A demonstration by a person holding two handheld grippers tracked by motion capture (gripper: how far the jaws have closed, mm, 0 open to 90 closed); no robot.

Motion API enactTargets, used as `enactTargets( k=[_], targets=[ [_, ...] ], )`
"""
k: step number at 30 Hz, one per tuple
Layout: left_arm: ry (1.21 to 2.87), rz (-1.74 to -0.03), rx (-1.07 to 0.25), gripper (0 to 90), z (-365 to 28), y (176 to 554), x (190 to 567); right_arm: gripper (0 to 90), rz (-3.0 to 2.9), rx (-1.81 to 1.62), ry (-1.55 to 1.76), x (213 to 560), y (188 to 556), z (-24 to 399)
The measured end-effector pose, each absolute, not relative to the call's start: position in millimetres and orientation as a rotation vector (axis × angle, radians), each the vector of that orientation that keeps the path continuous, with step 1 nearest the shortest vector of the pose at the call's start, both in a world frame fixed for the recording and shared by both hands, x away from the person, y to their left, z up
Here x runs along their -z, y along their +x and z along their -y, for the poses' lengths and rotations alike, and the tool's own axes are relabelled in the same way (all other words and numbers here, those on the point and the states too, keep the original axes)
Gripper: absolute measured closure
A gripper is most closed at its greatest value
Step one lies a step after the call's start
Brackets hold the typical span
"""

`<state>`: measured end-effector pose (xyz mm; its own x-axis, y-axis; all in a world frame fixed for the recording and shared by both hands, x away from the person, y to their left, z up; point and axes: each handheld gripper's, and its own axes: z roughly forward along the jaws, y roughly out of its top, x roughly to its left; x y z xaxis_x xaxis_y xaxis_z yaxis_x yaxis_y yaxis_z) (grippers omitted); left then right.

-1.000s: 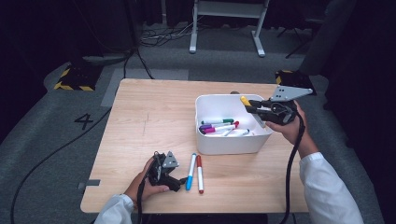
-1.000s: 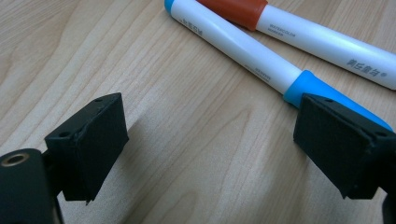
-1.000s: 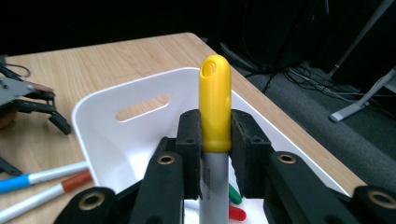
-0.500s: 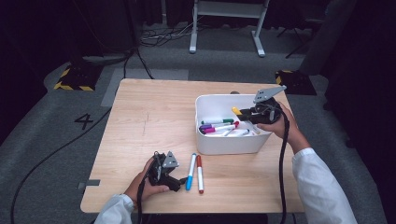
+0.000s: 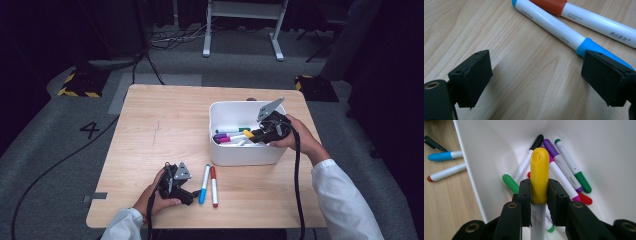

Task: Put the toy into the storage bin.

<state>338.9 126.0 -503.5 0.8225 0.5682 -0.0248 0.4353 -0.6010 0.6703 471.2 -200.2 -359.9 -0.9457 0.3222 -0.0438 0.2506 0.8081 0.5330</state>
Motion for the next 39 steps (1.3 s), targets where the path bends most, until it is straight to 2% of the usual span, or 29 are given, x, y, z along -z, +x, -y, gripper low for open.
enactTargets(
  k=[3,5,6,8,16,22,31,39],
  targets=[
    [2.310,-0.730,-0.249,10.0,-126.1,338.9,503.5,72.0,-2.856,-0.813,0.443,358.9,468.7,196.9],
    [2.308,-0.732,-0.249,10.0,-126.0,338.9,503.5,67.7,-2.845,-0.805,0.456,358.9,467.8,195.2],
    [2.310,-0.730,-0.250,10.0,-126.1,338.9,503.4,62.8,-2.824,-0.796,0.470,358.9,467.6,194.5],
    [2.310,-0.731,-0.250,10.0,-126.1,338.9,503.4,61.0,-2.793,-0.801,0.504,358.6,467.4,194.9],
    [2.309,-0.732,-0.249,10.0,-126.0,338.9,503.5,41.3,-2.613,-0.955,0.606,348.5,456.9,211.3],
    [2.308,-0.732,-0.249,10.0,-126.0,338.8,503.5,32.5,-2.450,-1.085,0.668,335.9,436.2,228.5],
    [2.310,-0.730,-0.249,10.0,-126.1,338.9,503.4,32.1,-2.318,-1.149,0.669,328.6,391.1,258.1],
    [2.310,-0.730,-0.249,10.0,-126.1,338.9,503.4,32.1,-2.327,-1.203,0.652,347.6,356.4,269.0]
  ],
)
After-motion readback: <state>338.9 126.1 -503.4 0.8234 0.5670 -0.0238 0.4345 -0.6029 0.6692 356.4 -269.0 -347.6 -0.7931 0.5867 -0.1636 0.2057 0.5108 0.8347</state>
